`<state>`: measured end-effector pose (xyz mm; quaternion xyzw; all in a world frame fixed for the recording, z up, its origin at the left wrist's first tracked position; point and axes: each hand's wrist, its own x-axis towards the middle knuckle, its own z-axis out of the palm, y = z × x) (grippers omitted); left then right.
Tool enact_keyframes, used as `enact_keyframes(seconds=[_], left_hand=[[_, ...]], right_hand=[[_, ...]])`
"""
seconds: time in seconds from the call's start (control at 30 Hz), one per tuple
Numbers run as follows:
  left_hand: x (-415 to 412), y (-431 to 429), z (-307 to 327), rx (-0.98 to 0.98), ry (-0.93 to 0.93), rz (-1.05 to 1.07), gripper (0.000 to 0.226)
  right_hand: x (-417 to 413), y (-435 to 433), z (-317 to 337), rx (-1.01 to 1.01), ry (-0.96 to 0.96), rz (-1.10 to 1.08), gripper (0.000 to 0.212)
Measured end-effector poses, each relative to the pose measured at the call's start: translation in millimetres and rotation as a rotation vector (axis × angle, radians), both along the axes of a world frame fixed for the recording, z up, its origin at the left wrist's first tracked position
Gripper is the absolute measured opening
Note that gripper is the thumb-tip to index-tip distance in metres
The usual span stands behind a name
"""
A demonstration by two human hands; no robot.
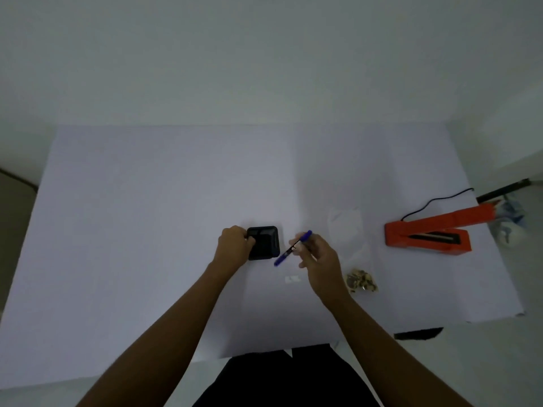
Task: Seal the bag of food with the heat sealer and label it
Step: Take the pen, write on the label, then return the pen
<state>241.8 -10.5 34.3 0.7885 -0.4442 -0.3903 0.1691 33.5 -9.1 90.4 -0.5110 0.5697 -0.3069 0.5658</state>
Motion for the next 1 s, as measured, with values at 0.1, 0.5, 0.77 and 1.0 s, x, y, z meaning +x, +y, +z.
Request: enact_keyframes(seconds=[0.1,0.5,0.77,1.0], left_hand=[[6,-5,-7,0.017,-0.027,0.006,0.033],[7,-6,-20,0.058,-0.040,0.045,0.040],[-2,3,-17,0.010,0.026,0.064,0.021],[0,3,-13,0.028,-0.021,0.018,0.021]], right_hand=[[-6,-7,14,0.046,-0.130,-0.122,0.031],[-11,-6,-16,0.384,-0.259,-0.231,0.023],[3,18,-99,0.104,0.387,0.211,0.012],[42,5,-117,0.041,0.598,0.330,0.035]])
